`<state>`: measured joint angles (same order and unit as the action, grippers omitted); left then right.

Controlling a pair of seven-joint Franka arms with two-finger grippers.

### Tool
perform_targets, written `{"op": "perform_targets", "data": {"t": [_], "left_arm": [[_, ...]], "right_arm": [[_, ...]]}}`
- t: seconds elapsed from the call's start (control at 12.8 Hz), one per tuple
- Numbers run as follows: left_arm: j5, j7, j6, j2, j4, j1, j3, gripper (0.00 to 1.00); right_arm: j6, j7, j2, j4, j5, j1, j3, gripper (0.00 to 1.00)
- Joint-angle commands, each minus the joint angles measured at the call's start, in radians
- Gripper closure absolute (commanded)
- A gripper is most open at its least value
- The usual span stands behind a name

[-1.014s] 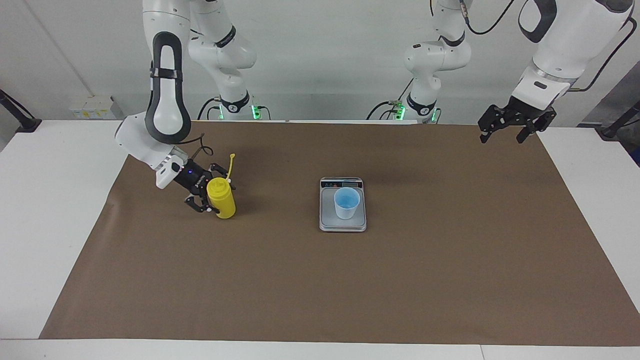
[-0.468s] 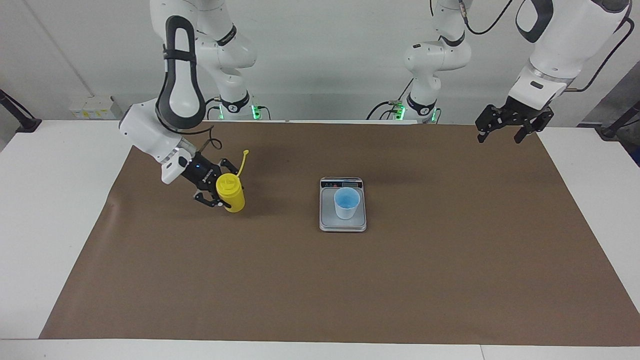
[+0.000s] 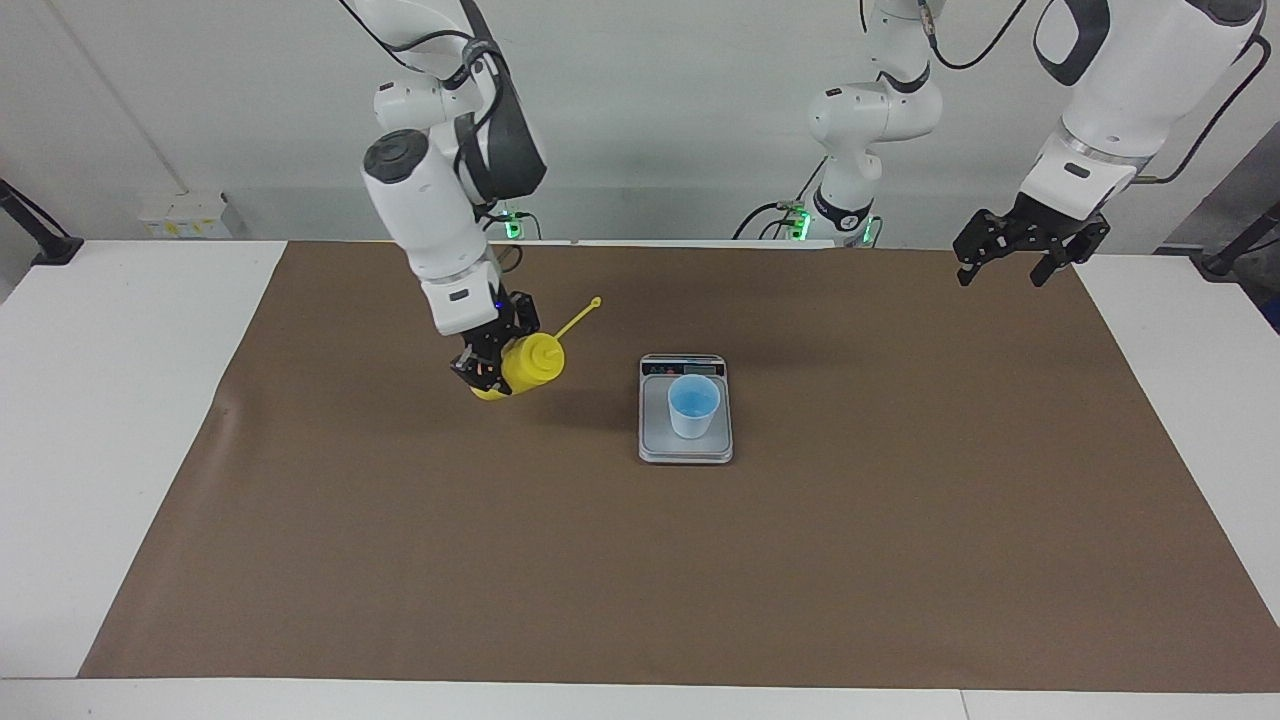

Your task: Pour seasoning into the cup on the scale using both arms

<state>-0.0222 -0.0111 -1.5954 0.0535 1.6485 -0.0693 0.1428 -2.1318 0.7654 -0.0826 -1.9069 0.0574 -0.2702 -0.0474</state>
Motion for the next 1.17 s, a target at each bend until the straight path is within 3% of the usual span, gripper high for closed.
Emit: {"op": "perform_targets", "data": {"t": [0.0,0.31,0.55,0.62,0.78,1.09], "left_arm": [[-0.001,0.01,0.019,0.012,0.002,-0.01,0.003,0.0],[-0.002,0.01,0.019,0.012,0.002,-0.01,0.001,0.0],[-0.002,0.01,0.019,0.012,0.001,-0.01,0.001,0.0],[-0.001,0.01,0.019,0.012,0.001,-0.01,0.003,0.0],[-0.002,0.01,0.019,0.012,0.002,-0.009,0.003,0.0],[-0.002,0.007,0.019,0.012,0.001,-0.007,0.003,0.0]], "right_arm": [[0.047,-0.124,-0.048,0.072,-0.163,-0.069,0.003,1.0],[0.339,-0.135,-0.219,0.368,-0.379,-0.173,-0.002,1.0],[0.436,-0.133,-0.273,0.402,-0.499,-0.222,-0.011,1.0],[0.479,-0.135,-0.323,0.457,-0.536,-0.256,-0.011,1.0],[0.64,-0.13,-0.478,0.679,-0.635,-0.311,-0.012,1.0],[0.641,-0.126,-0.525,0.694,-0.833,-0.414,-0.019,1.0]]}}
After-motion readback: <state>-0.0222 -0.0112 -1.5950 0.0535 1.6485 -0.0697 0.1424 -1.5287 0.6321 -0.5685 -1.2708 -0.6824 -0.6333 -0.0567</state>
